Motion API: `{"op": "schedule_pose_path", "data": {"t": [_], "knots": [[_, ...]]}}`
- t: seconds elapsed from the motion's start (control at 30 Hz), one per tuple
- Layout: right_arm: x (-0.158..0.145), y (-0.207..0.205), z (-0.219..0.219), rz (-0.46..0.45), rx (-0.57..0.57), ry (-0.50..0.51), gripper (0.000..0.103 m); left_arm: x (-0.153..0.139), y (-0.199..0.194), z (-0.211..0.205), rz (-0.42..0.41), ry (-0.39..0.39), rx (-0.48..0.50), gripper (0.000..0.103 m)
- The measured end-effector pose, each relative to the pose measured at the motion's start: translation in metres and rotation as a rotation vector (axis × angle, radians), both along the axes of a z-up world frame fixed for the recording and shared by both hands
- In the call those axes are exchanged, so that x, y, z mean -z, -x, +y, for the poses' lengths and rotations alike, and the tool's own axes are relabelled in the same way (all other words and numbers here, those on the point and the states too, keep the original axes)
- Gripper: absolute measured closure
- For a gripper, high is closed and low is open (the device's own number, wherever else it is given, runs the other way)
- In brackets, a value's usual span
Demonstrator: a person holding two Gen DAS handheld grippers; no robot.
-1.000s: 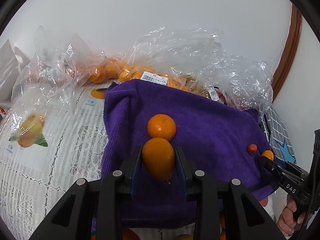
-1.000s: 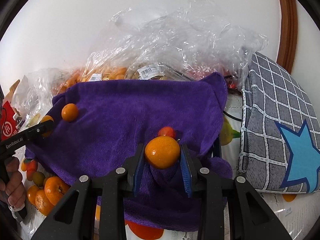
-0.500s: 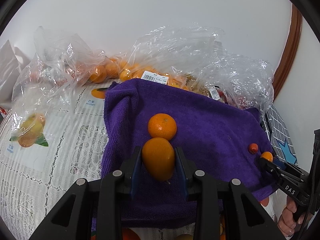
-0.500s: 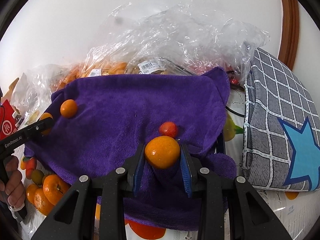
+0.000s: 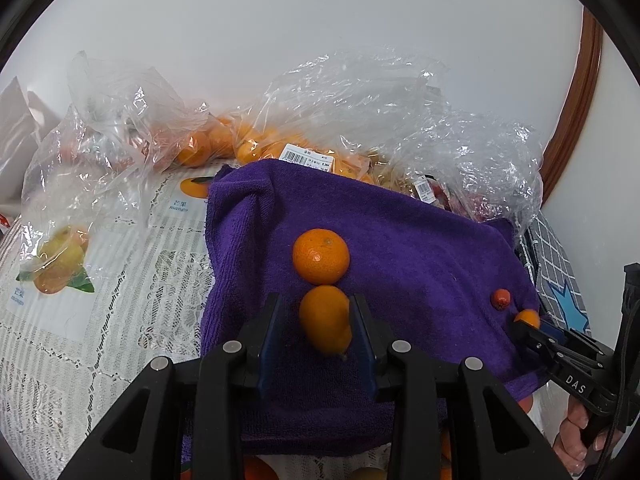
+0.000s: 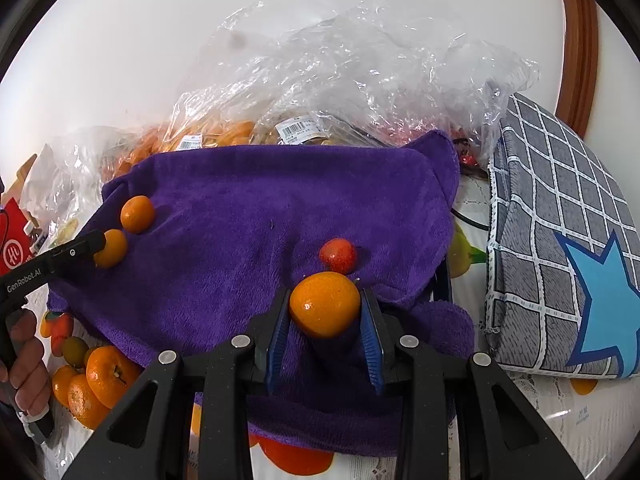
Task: Organize fruits
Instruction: 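Open the right tool over the towel while the left tool releases its oval orange, then grasp another orange with the right tool while the left tool grasps a greenish fruit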
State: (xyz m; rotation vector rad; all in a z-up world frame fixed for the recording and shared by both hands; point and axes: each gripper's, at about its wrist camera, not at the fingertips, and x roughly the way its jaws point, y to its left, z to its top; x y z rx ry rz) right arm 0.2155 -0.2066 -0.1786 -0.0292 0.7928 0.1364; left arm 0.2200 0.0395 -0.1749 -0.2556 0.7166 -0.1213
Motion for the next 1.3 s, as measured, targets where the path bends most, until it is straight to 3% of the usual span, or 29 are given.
{"op": "schedule_pose_path", "data": {"t": [0.13,0.33,0.57,0.8,1.1,1.3], "knots": [[-0.005,0.008,0.002,-0.035,0.0,0.011,0.048,-0.002,0.003,0.001,-0.011,0.009,-0.003,0.069],[-0.016,0.019,0.001,-0.099,0.011,-0.005,0.034,-0.009,0.01,0.002,-0.062,0.021,-0.011,0.059],[-0.036,0.043,-0.003,-0.127,0.055,-0.008,0.035,-0.019,0.028,0.011,-0.128,0.04,-0.034,0.056],[-0.044,0.082,0.004,-0.096,0.045,-0.049,0.051,-0.024,0.05,0.021,-0.151,0.042,-0.05,0.056],[-0.013,0.116,0.041,0.002,-0.058,-0.065,0.054,-0.021,0.081,0.032,-0.135,0.021,-0.065,0.056],[0.004,0.116,0.06,0.052,-0.101,-0.047,0.054,-0.018,0.1,0.038,-0.116,0.019,-0.049,0.056]]}}
